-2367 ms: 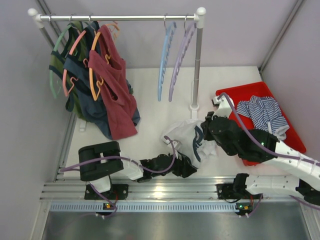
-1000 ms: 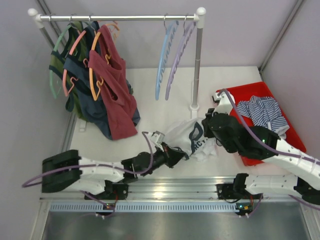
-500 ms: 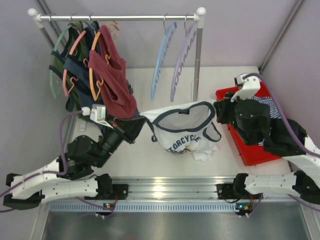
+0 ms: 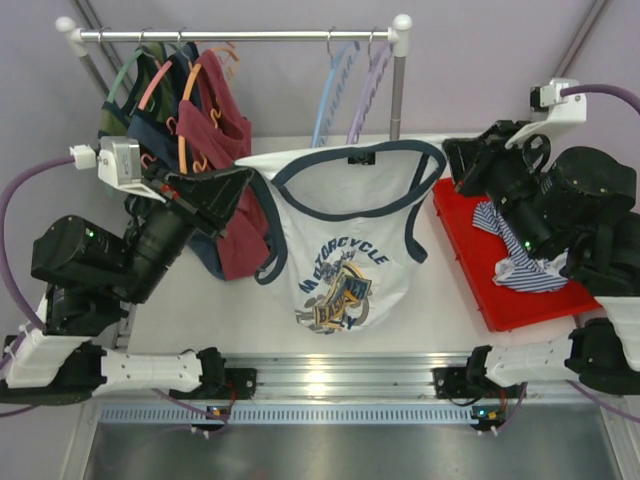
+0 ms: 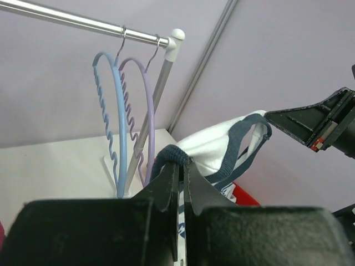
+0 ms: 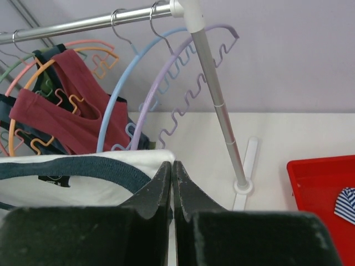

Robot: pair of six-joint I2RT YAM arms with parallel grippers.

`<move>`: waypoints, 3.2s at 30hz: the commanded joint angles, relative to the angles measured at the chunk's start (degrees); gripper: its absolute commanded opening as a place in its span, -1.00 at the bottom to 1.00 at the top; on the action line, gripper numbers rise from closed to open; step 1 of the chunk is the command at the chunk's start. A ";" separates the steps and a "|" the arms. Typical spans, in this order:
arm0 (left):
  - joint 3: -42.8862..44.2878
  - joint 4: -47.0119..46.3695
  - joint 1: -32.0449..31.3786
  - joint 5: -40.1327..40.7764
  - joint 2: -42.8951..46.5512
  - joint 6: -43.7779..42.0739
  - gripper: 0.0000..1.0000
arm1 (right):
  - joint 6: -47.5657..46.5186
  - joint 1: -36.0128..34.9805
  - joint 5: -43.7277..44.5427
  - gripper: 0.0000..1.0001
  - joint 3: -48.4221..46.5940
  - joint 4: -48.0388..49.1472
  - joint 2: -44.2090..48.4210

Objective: Place the tank top on the hanger

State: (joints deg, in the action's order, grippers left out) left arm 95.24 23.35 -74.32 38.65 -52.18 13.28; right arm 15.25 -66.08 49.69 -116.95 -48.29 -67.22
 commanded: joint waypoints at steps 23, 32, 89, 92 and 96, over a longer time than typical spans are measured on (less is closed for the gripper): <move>-61.13 -4.69 16.89 -18.66 12.02 29.09 -1.00 | 25.10 20.64 -31.23 -1.00 72.56 16.56 10.63; -61.58 -16.23 43.47 -45.24 -0.63 22.50 -1.00 | 26.76 29.52 -39.66 -0.94 70.98 27.36 0.26; -24.34 14.61 46.29 -36.81 4.99 12.48 0.96 | 21.32 25.13 -33.08 -0.46 70.81 14.10 15.54; -13.00 13.83 46.29 -36.63 -0.18 9.41 0.92 | 20.62 25.48 -33.61 -0.46 70.36 14.54 15.10; 2.71 12.34 46.29 -38.39 -11.15 5.98 0.83 | 20.18 25.83 -34.75 -0.47 70.36 14.81 14.84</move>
State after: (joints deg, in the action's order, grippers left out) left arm 90.63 36.75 -28.23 0.67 -56.71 23.35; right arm 36.95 -41.10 16.01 -43.77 -34.09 -52.42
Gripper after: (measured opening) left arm 0.924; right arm 0.264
